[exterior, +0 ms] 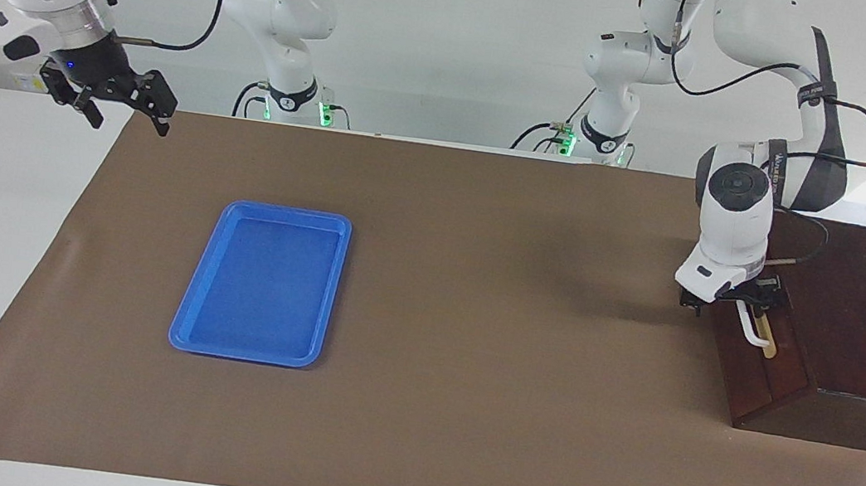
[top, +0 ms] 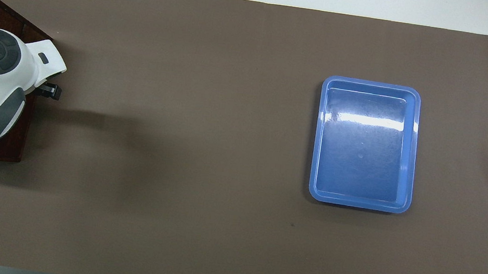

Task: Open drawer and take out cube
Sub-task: 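Pull the white drawer handle outward with the left gripper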

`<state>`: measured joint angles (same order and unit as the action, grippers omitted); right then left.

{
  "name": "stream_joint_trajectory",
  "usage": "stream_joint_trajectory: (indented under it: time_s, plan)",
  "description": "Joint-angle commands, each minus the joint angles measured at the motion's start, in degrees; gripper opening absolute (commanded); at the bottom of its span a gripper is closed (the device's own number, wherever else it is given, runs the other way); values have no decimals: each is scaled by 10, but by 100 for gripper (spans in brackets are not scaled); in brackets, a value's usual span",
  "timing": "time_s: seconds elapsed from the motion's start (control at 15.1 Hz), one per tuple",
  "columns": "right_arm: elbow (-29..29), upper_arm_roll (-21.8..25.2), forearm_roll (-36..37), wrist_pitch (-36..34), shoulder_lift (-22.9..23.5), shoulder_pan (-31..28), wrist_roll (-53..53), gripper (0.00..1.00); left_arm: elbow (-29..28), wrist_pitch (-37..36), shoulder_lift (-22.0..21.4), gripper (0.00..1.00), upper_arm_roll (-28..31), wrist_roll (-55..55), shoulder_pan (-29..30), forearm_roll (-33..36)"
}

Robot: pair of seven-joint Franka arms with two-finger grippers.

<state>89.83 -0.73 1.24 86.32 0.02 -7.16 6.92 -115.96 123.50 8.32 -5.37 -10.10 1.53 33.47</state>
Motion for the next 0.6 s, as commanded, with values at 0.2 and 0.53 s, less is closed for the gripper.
stream_joint_trajectory:
  time_s: [0.2, 0.53]
  plan:
    - [-5, -5, -13, -2, 0, -18, 25, 100, -6, 11, -1, 100, -3, -12, -3, 14]
    - [-4, -4, -12, -5, 0, -18, 27, 100, -5, 3, -1, 100, -3, -36, -28, 14]
